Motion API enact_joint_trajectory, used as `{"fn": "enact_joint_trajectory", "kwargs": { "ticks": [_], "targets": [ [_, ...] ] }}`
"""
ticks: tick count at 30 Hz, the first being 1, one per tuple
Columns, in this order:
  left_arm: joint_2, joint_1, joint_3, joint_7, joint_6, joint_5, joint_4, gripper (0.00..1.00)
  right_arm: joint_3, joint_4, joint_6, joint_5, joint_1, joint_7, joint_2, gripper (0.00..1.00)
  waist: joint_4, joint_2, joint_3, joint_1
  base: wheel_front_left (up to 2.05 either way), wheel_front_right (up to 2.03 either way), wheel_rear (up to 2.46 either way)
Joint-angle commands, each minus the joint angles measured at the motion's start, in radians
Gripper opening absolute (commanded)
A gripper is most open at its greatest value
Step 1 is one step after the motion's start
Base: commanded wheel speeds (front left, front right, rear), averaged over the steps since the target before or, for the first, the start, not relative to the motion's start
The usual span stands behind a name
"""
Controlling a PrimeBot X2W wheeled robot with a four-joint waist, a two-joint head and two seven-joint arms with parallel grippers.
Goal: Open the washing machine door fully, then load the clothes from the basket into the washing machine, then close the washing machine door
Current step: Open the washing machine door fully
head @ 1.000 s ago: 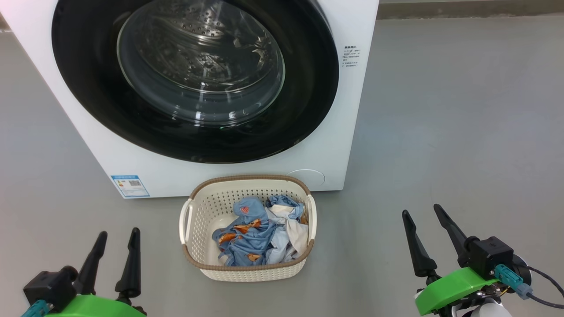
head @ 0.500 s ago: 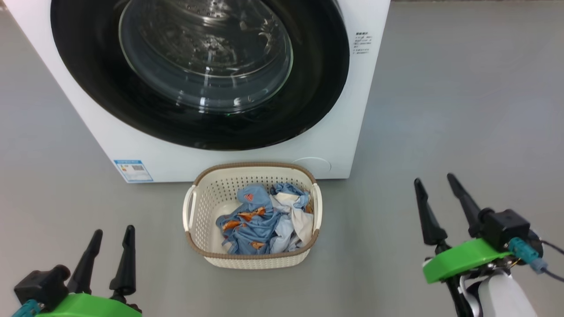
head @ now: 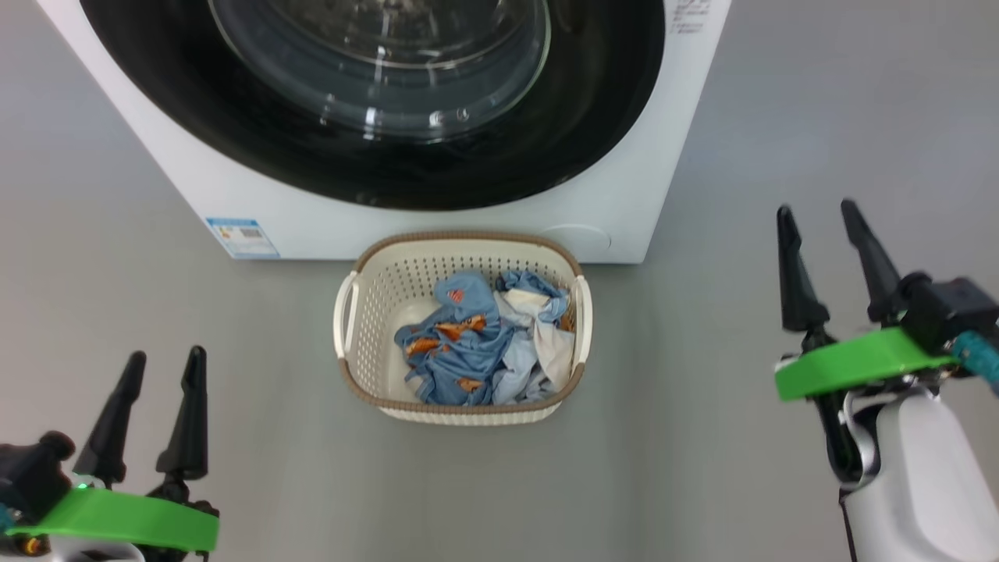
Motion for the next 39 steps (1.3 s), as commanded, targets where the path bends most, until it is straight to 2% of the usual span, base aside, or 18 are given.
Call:
{"fn": "enact_joint_trajectory", "kwargs": {
  "ticks": [1,6,7,8,10,11,16,23,29,39],
  "targets": [
    [0.043,-0.047,0.044,-0.006,-0.002,-0.008,-0.036,1.00,0.014,-0.018,0.002,0.017,-0.047,-0.012,0.001,1.00,0.020,0.0000,0.041,0.0000,0.00,0.00,0.00],
    [0.064,-0.053,0.052,-0.006,-0.002,-0.028,-0.056,1.00,-0.006,0.008,0.002,0.026,-0.123,-0.012,0.001,1.00,0.031,0.0000,0.082,0.0000,0.00,0.00,0.00],
    [0.067,-0.054,0.053,-0.006,-0.002,-0.032,-0.058,1.00,-0.011,0.014,0.002,0.030,-0.139,-0.012,0.001,0.93,0.033,0.0000,0.088,0.0000,0.00,0.00,0.00],
    [0.071,-0.055,0.055,-0.006,-0.002,-0.036,-0.059,1.00,-0.015,0.022,0.002,0.046,-0.156,-0.012,0.001,0.59,0.034,0.0000,0.095,0.0000,0.00,0.00,0.00],
    [0.077,-0.058,0.057,-0.006,-0.002,-0.044,-0.063,1.00,-0.021,0.037,0.002,0.082,-0.190,-0.012,0.001,0.06,0.037,0.0000,0.109,0.0000,0.00,0.00,0.00],
    [0.080,-0.060,0.058,-0.006,-0.002,-0.047,-0.064,1.00,-0.023,0.043,0.002,0.098,-0.207,-0.012,0.001,0.00,0.039,0.0000,0.115,0.0000,0.00,0.00,0.00],
    [0.097,-0.064,0.064,-0.006,-0.002,-0.061,-0.072,1.00,-0.034,0.075,0.002,0.192,-0.295,0.011,0.001,0.00,0.046,0.0000,0.146,0.0000,0.00,0.00,0.00],
    [0.117,-0.071,0.080,-0.006,-0.002,-0.089,-0.076,1.00,-0.057,0.060,0.002,0.253,-0.396,0.078,0.001,0.00,0.054,0.0000,0.182,0.0000,0.00,0.00,0.00],
    [0.129,-0.068,0.096,-0.006,-0.002,-0.088,-0.082,1.00,-0.078,0.068,0.002,0.429,-0.477,0.153,0.001,0.00,0.053,0.0000,0.206,0.0000,0.00,0.00,0.00],
    [0.153,-0.077,0.104,-0.006,-0.002,-0.106,-0.097,1.00,-0.139,0.110,0.002,0.595,-0.617,0.313,0.001,0.00,0.071,0.0000,0.265,0.0000,0.00,0.00,0.00]
  ]
}}
